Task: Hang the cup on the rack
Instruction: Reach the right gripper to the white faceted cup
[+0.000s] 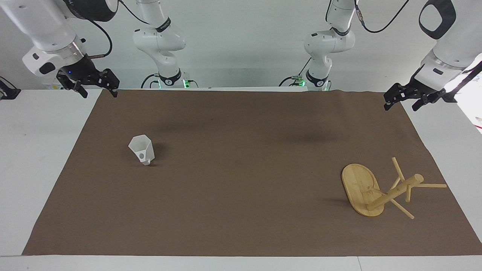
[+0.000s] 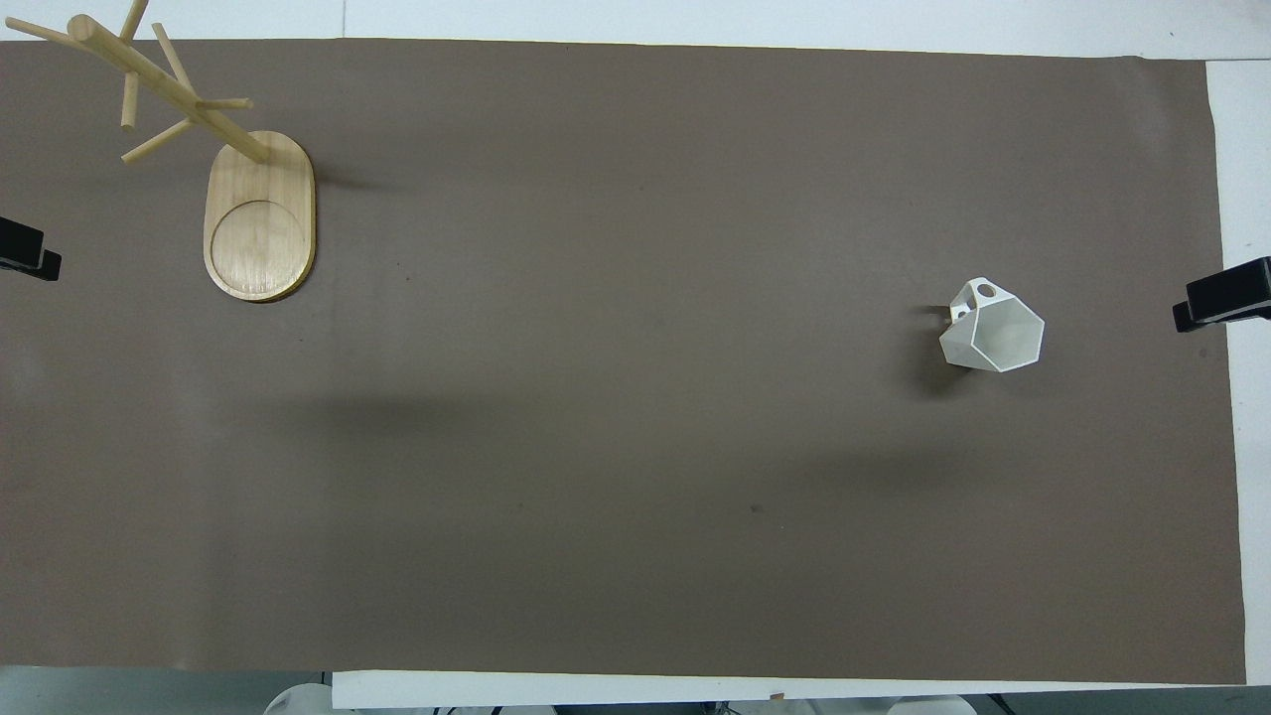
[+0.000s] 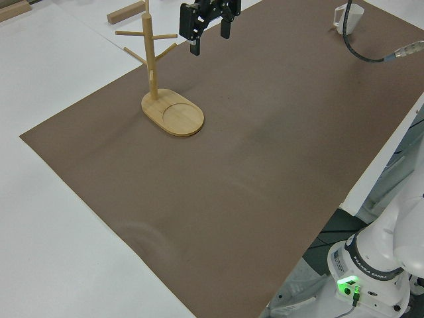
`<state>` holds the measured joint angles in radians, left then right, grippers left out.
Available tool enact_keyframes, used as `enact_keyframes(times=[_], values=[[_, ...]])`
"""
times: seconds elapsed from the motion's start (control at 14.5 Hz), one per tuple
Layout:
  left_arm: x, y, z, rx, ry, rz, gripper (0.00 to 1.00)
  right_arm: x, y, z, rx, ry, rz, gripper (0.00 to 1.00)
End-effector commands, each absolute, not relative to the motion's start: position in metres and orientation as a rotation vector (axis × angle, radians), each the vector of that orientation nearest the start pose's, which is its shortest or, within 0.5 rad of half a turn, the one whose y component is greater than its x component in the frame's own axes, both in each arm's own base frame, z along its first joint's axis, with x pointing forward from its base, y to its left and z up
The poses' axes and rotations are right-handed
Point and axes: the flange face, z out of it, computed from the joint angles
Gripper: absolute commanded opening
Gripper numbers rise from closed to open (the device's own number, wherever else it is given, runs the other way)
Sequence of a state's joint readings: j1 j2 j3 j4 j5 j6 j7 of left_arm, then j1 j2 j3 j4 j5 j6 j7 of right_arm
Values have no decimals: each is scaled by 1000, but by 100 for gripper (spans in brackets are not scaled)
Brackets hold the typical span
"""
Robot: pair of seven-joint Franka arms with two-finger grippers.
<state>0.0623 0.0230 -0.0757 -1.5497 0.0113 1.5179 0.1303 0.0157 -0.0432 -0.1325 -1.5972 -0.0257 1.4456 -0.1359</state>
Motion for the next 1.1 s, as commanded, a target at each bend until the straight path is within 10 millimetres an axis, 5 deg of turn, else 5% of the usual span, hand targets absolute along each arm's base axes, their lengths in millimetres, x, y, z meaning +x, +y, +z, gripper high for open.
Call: enact_keyframes(times=[0.0,0.55,0.76,0.89,1.03], values=[[547,-4,618,-3133,204,77,100,527,-68,627,-3167,0,160,100],[547,-4,619,-3133,204,75,100,522,-64,624,-3149,17,178,100],[547,-5,618,-3133,207,77,100,518,-58,629,-3139,-148,183,100],[547,-4,618,-3133,204,77,100,519,-70,628,-3071,-380,148,100],[547,-4,618,-3133,204,77,100,518,-109,620,-2947,-520,63,100]])
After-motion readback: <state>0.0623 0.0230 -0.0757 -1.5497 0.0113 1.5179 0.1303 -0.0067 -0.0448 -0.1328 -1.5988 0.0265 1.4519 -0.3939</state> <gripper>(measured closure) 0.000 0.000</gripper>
